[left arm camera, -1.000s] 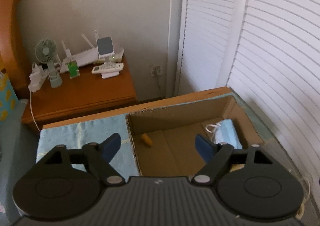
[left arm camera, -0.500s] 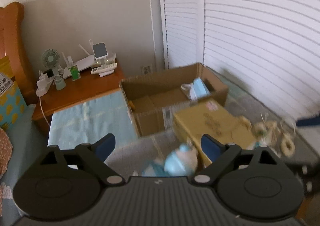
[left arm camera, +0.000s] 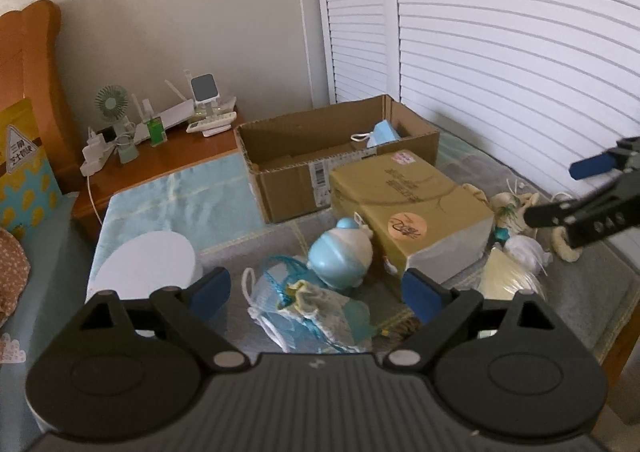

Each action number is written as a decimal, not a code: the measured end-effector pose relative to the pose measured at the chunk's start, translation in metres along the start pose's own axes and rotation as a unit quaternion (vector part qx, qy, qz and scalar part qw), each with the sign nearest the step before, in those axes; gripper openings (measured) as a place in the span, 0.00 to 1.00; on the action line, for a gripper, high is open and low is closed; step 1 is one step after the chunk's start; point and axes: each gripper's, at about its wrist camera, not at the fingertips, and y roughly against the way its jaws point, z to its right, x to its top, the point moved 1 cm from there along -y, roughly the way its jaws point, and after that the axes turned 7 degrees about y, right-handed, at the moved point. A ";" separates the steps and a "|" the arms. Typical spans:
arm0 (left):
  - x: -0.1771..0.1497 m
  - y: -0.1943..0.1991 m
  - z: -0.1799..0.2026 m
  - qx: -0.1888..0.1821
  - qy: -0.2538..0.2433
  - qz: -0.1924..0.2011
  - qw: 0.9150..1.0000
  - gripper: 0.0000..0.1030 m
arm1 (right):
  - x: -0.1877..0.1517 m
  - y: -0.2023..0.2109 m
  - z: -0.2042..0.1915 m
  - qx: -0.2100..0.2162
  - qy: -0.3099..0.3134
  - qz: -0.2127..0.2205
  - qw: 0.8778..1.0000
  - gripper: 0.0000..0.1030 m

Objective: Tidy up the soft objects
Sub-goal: 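Grasp the cream drawstring pouch with the right gripper, then grasp the blue-wrapped bundle with the left gripper while the right lifts the pouch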

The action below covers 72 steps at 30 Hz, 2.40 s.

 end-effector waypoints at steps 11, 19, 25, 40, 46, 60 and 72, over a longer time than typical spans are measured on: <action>-0.012 -0.021 0.009 0.009 -0.012 -0.020 1.000 0.89 | -0.003 -0.038 0.004 0.016 0.003 -0.025 1.000 0.99; -0.025 -0.028 0.033 0.039 -0.120 -0.006 0.992 0.82 | -0.005 -0.046 0.008 0.032 -0.004 -0.027 0.999 0.99; -0.030 -0.035 0.035 0.047 -0.133 -0.008 0.990 0.75 | -0.004 -0.054 0.010 0.053 -0.014 -0.030 0.998 0.96; -0.039 -0.045 0.037 0.058 -0.163 -0.008 0.985 0.75 | -0.001 -0.049 0.000 0.052 -0.005 -0.039 0.998 0.80; -0.040 -0.046 0.037 0.057 -0.162 -0.004 0.985 0.65 | -0.001 -0.047 0.001 0.049 -0.009 -0.043 0.998 0.78; -0.020 -0.029 0.018 -0.016 -0.115 -0.026 0.993 0.47 | 0.004 -0.029 0.001 0.037 -0.015 -0.034 0.999 0.73; 0.002 -0.002 0.005 -0.071 -0.096 -0.031 0.992 0.47 | 0.019 -0.003 0.007 0.037 -0.032 -0.018 0.999 0.71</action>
